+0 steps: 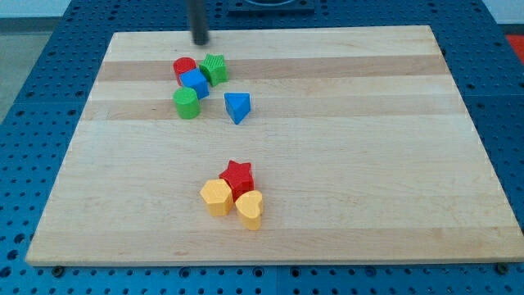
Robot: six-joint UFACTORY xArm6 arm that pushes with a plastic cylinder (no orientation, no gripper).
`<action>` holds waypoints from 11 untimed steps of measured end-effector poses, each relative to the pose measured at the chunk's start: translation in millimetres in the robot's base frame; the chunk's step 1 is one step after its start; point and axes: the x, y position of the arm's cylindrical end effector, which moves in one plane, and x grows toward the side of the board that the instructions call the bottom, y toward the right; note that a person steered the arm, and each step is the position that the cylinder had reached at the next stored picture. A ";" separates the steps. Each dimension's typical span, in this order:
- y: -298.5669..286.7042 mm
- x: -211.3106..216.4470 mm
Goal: Push the blue triangle to the right of green circle
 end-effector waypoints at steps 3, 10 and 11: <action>-101.1 109.8; 51.4 240.0; 85.7 248.5</action>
